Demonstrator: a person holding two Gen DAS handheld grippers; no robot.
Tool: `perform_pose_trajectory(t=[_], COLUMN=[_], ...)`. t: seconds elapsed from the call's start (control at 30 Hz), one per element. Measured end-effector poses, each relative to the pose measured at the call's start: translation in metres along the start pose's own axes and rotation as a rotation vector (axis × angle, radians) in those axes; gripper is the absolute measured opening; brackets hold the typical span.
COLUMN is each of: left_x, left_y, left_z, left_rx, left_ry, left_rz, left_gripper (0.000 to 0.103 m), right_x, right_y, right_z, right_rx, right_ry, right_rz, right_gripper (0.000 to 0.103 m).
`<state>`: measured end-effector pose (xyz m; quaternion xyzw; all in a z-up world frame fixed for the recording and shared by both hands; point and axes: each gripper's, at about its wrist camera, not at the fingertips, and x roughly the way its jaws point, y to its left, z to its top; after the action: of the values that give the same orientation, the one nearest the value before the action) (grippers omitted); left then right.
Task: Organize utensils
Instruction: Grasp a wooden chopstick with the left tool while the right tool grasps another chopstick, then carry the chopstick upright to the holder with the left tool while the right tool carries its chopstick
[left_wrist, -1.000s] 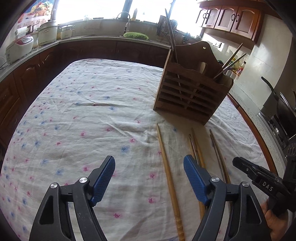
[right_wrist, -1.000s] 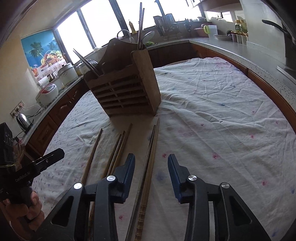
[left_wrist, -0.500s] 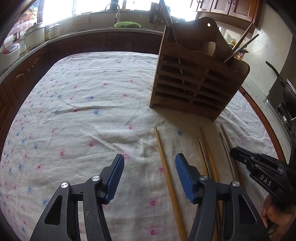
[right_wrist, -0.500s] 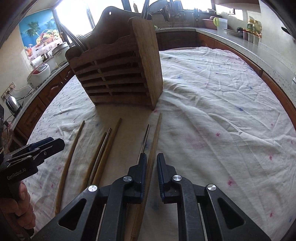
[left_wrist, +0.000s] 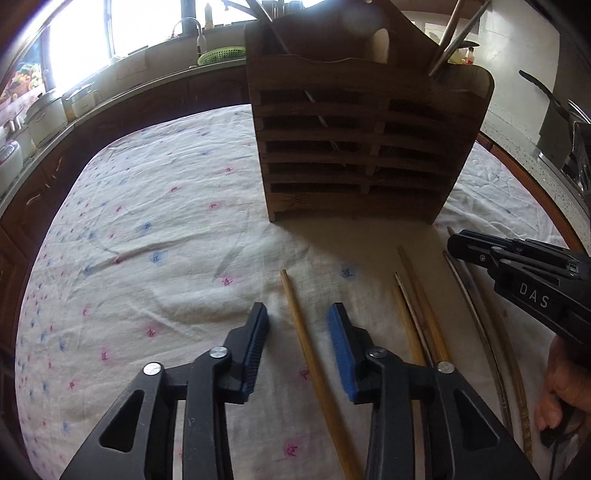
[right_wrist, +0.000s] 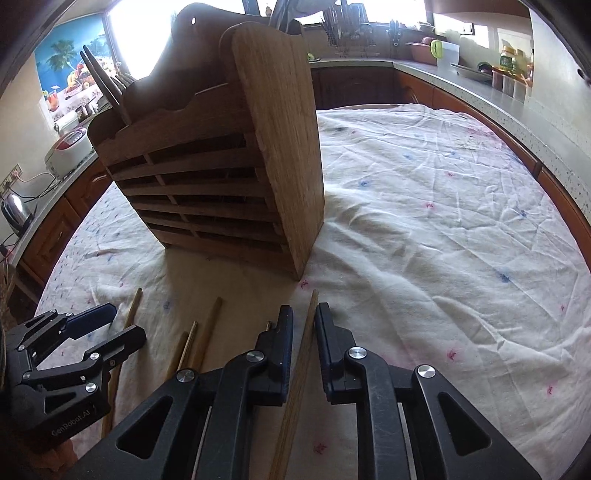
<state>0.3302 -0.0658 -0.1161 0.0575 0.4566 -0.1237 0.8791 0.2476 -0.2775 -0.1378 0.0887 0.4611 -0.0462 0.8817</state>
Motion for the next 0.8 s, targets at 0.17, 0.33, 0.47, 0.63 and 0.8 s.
perform_pose_trajectory(t=[0.17, 0.33, 0.47, 0.63, 0.8], left_x=[-0.002, -0.029, -0.063, -0.114, -0.168], left_y=[0.006, 0.031, 0.047, 0.061, 0.072], left_z=[0.001, -0.005, -0.010, -0.019, -0.033], left_rx=[-0.017, -0.123, -0.191, -0.227, -0.244], left_ry=[0.010, -0.039, -0.102, -0.197, -0.283], left_rz=[-0.039, -0.134, -0.207, -0.260, -0.290], left_gripper=[0.005, 0.004, 0.004, 0.004, 0.004], right_x=[-0.004, -0.035, -0.074, -0.129, -0.178], right_y=[-0.006, -0.008, -0.007, -0.008, -0.006], right_z=[-0.001, -0.007, -0.009, -0.012, -0.009], right_rx=[0.031, 0.070, 0.084, 0.105, 0.107], right_ry=[-0.004, -0.063, -0.143, -0.262, -0.368], right_rz=[0.017, 0.083, 0.121, 0.141, 0.157], right_gripper=[0.006, 0.005, 0.005, 0.005, 0.005])
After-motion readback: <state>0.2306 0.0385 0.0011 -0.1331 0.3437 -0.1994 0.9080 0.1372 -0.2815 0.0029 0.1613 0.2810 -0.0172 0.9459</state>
